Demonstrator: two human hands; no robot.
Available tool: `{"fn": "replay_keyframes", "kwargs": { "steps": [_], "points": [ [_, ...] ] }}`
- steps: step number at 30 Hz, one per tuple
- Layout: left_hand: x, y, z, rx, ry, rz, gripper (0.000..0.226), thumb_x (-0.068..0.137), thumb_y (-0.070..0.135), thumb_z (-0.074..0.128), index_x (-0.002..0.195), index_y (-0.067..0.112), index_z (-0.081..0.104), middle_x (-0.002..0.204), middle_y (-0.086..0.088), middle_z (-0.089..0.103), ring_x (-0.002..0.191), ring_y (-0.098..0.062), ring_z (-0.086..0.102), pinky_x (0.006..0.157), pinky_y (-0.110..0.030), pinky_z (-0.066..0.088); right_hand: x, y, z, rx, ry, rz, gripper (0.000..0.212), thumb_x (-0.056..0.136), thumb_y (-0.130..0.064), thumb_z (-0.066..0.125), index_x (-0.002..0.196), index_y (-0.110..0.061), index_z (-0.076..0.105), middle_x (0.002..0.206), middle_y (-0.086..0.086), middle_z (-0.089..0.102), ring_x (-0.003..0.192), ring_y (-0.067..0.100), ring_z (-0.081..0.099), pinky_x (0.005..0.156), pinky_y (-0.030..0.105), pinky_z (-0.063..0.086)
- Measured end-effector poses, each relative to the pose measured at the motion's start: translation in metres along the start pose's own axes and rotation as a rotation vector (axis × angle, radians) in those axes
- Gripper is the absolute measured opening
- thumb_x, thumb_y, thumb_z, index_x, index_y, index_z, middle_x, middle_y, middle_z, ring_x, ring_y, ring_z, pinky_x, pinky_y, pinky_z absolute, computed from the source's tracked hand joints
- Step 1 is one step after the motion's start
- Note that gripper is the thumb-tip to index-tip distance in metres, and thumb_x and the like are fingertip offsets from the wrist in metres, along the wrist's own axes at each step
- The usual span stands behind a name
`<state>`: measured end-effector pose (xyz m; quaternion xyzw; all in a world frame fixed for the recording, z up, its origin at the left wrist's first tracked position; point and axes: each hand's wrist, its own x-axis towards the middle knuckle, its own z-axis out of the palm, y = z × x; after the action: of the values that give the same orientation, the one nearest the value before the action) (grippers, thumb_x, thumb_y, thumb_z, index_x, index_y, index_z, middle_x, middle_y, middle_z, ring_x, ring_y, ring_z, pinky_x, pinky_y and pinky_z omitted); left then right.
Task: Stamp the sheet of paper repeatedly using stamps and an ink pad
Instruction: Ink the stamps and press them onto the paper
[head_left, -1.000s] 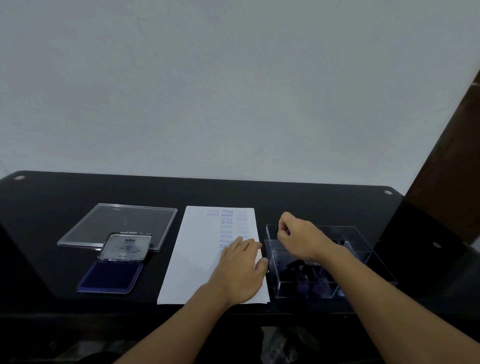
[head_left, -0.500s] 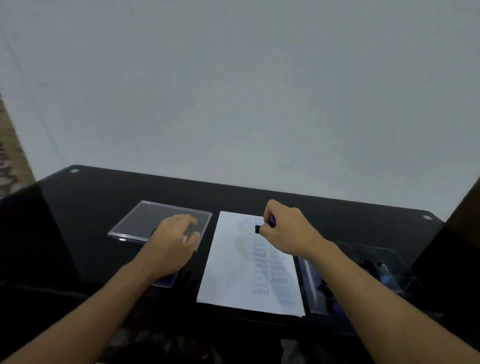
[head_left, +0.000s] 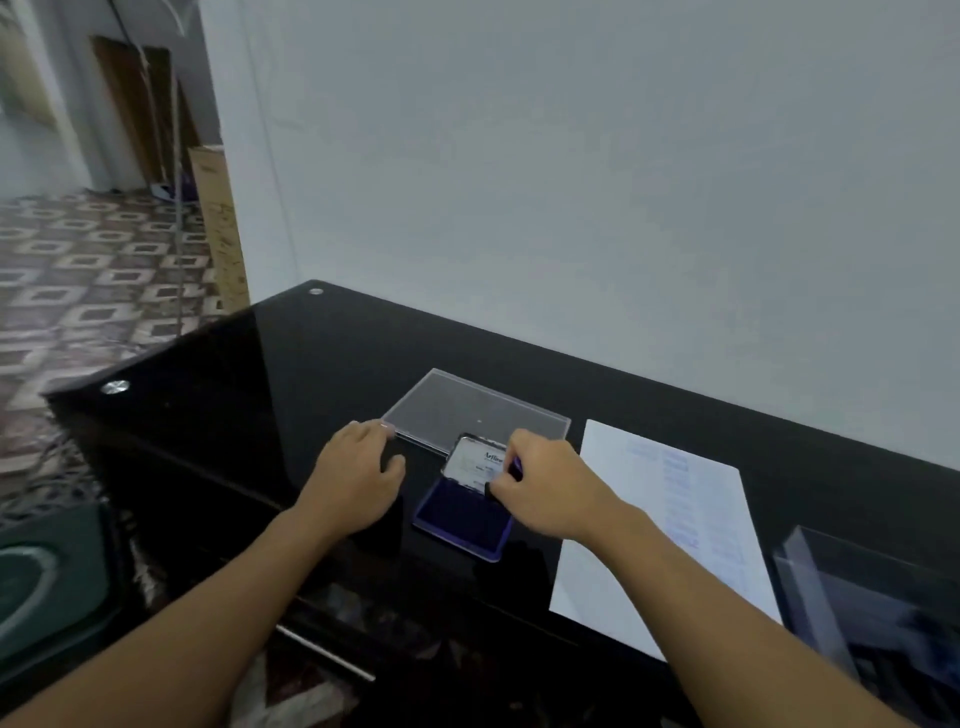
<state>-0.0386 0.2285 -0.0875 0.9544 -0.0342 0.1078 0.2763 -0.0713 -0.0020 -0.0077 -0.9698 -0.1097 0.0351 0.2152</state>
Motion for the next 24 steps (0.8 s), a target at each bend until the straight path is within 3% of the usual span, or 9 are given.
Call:
{"fn": "replay_keyframes", "kwargs": {
  "steps": [5,8,17,24],
  "points": [
    [-0.009,-0.016,0.014,0.14,-0.023,-0.07,0.05,0.099,0.038,0.045,0.144,0.016,0.048,0.155,-0.004,0.039,0.146,-0.022,0.028,0.12,-0.041,0.02,0.018,-0.025,0.022,-0.072,-0.065,-0.043,0.016,0.093,-0.033,0.053,0.089,-0.018,0.049,0.088,0.004,0.062,0.08,0.025,0.061,0.07,0.043,0.054],
    [-0.013,-0.018,0.021,0.169,0.014,-0.069,0.052,0.101,0.041,0.037,0.149,0.021,0.04,0.16,0.001,0.03,0.15,-0.018,0.018,0.122,-0.04,0.013,0.026,-0.034,0.03,-0.133,-0.066,-0.054,0.018,0.092,-0.036,0.052,0.086,-0.021,0.047,0.09,0.004,0.061,0.081,0.025,0.06,0.071,0.04,0.052],
    [-0.016,-0.018,0.022,0.201,0.036,-0.06,0.052,0.1,0.043,0.034,0.148,0.023,0.039,0.16,0.002,0.03,0.149,-0.018,0.019,0.123,-0.04,0.013,0.035,-0.037,0.042,-0.245,-0.016,-0.058,0.019,0.091,-0.041,0.052,0.092,-0.021,0.051,0.09,0.001,0.063,0.081,0.023,0.061,0.077,0.044,0.056],
    [-0.016,-0.017,0.022,0.212,0.034,-0.062,0.051,0.1,0.043,0.033,0.147,0.024,0.04,0.159,0.003,0.031,0.149,-0.017,0.019,0.123,-0.04,0.013,0.033,-0.036,0.056,-0.202,0.041,-0.06,0.017,0.095,-0.037,0.052,0.096,-0.021,0.05,0.089,0.001,0.064,0.08,0.019,0.061,0.069,0.034,0.053]
  ]
}}
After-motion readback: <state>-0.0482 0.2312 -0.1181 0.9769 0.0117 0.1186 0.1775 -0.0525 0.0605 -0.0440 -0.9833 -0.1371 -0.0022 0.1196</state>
